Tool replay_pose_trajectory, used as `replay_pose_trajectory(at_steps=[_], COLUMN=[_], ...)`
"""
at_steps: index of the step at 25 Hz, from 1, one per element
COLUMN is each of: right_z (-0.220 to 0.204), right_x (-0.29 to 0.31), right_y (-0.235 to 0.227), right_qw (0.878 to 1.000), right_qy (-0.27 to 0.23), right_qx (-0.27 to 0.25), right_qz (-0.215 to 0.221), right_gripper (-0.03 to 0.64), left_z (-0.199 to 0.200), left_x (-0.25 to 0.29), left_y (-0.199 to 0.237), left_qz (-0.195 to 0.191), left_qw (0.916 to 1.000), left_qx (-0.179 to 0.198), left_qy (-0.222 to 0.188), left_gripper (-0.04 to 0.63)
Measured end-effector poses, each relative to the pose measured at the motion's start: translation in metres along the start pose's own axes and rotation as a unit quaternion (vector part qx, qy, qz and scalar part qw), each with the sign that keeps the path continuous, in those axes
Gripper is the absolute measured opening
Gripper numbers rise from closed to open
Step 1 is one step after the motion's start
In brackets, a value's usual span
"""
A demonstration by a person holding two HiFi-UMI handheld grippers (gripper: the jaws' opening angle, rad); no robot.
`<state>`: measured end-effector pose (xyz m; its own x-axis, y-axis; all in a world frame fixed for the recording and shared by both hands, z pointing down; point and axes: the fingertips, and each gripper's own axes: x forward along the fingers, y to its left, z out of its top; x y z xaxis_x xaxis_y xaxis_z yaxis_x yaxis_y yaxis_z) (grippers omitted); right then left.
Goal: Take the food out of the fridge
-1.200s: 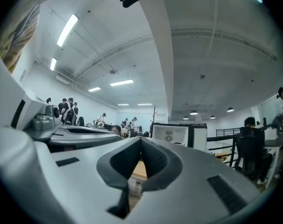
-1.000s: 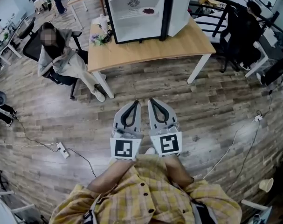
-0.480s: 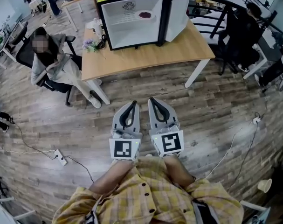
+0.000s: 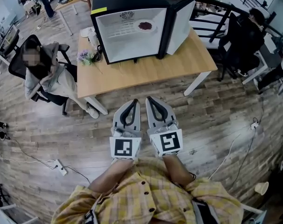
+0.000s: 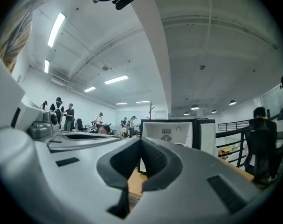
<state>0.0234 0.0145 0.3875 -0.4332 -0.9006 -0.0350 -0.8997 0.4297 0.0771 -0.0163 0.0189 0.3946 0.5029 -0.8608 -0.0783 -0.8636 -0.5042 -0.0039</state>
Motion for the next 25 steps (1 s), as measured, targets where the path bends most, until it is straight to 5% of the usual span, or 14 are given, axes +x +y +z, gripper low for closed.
replay_pose_trajectory(at_steps=[25], right_z=[-0.006], right_x=[0.169], right_y=[-0.053], right_qw=[0.998], right_qy=[0.040], right_qx=[-0.008], right_qz=[-0.051], right_gripper=[0.009], left_z=[-0.009], left_x=[0.145], left_y=[0.101], left_qz=[-0.075], left_qw=[0.9967], left_qx=[-0.027], left_qy=[0.015], left_gripper=[0.008])
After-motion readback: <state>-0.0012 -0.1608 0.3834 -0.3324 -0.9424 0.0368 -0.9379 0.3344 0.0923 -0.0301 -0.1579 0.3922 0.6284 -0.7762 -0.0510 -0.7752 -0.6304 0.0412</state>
